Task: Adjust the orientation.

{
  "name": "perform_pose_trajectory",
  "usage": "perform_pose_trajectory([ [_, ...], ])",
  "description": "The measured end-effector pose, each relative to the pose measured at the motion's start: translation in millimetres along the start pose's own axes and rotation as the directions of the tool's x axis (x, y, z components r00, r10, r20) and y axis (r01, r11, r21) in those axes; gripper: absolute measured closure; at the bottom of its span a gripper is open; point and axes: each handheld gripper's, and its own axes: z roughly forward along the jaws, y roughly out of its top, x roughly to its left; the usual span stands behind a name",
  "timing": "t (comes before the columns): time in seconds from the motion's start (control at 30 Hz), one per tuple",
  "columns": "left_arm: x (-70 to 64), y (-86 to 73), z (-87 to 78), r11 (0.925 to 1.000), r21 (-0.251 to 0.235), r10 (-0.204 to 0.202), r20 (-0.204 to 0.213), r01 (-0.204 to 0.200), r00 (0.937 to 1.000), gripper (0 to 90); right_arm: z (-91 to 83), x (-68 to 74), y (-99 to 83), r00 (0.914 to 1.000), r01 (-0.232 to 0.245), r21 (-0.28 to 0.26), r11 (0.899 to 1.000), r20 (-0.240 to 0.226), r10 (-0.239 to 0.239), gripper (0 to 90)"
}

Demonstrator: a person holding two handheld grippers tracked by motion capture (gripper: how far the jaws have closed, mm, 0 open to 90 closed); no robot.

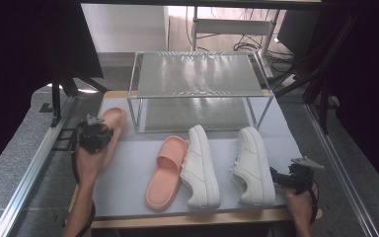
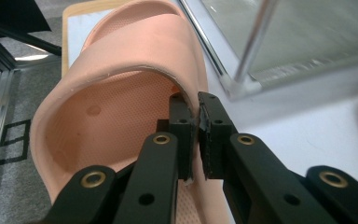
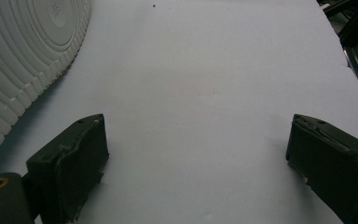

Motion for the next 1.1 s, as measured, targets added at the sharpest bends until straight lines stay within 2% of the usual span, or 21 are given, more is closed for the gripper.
perform_pose_trajectory([
  [0.43, -14.0, -22.2, -31.6, 0.9989, 0.006, 0.047, 0.031, -0.047, 0.9984, 84.9, 0.0, 0.2, 0.1, 1.0, -0.003, 0.0, 1.0, -0.001, 0.003, 5.6],
  [0.77, -34.5, -44.5, -54.2, 0.9967, 0.007, 0.08, 0.089, -0.081, 0.9928, 85.0, 0.0, 0.2, 0.1, 1.0, -0.002, 0.0, 1.0, 0.0, 0.002, 5.6],
  [0.83, -40.6, -46.9, -57.0, 0.9957, 0.005, 0.091, 0.102, -0.092, 0.9906, 84.9, 0.0, 0.2, 0.1, 1.0, -0.002, 0.0, 1.0, 0.0, 0.002, 5.6],
  [0.9, -50.5, -47.9, -59.6, 0.9938, -0.003, 0.111, 0.128, -0.111, 0.9856, 84.9, 0.0, 0.2, 0.1, 1.0, -0.002, 0.0, 1.0, 0.0, 0.002, 5.6],
  [0.93, -50.5, -47.9, -59.6, 0.9938, -0.003, 0.111, 0.128, -0.111, 0.9856, 84.9, 0.0, 0.2, 0.0, 1.0, -0.002, 0.0, 1.0, 0.0, 0.002, 5.6],
  [1.1, -69.6, -41.8, -57.3, 0.9884, -0.022, 0.152, 0.155, -0.15, 0.9762, 84.9, 0.1, 0.2, 0.1, 1.0, -0.002, 0.0, 1.0, 0.0, 0.002, 5.6],
])
